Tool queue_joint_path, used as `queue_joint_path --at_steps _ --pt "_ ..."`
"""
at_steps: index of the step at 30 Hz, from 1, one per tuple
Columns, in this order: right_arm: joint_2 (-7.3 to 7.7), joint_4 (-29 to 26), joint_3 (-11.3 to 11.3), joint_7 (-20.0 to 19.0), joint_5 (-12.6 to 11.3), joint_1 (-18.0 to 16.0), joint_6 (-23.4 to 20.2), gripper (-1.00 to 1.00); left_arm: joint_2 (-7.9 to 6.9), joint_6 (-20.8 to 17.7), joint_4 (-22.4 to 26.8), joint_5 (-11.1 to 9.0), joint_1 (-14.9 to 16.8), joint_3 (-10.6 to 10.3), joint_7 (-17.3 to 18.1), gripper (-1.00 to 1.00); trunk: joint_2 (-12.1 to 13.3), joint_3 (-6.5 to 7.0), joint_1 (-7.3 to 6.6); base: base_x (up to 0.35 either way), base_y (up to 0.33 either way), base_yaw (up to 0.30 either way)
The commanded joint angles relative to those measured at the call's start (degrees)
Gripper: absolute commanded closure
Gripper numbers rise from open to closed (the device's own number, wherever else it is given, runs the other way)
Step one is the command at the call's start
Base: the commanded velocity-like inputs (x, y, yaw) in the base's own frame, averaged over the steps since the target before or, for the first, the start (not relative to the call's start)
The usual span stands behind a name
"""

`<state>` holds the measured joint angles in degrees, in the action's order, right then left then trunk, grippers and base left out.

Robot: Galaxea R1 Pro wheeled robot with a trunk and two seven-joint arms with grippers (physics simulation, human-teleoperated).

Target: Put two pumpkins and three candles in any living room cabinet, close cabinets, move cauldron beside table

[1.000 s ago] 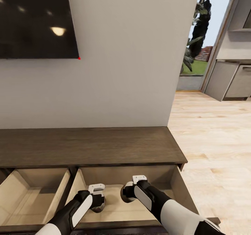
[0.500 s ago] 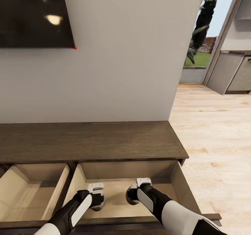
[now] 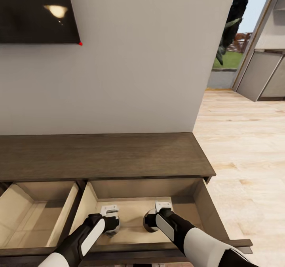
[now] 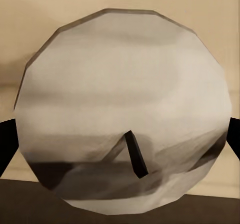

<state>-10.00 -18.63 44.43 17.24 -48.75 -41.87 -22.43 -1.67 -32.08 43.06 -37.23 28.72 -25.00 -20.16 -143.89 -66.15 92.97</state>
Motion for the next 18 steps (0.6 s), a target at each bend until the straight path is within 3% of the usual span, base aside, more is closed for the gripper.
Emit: queue_joint_path --at_steps 1,5,18 --pt "0.0 -0.05 0.31 0.44 -0.41 -0.05 -0.16 1.0 -0.11 -0.12 1.12 -0.47 0.02 -0.32 -0.78 1.0 -0.02 -0.05 -0.01 0.0 0.0 0.0" --pt "0.0 -0.08 0.31 0.51 -0.47 -0.05 -0.16 1.0 -0.22 -0.16 4.22 -0.26 0.02 -0.28 -1.29 1.0 -0.06 -0.72 0.07 0.0 0.0 0.0" --pt "0.0 -0.09 0.31 0.52 -0.58 -0.05 0.07 1.0 -0.18 -0.17 4.49 -0.21 0.02 -0.37 -1.37 1.0 -0.23 -3.6 0.4 0.0 0.0 0.0"
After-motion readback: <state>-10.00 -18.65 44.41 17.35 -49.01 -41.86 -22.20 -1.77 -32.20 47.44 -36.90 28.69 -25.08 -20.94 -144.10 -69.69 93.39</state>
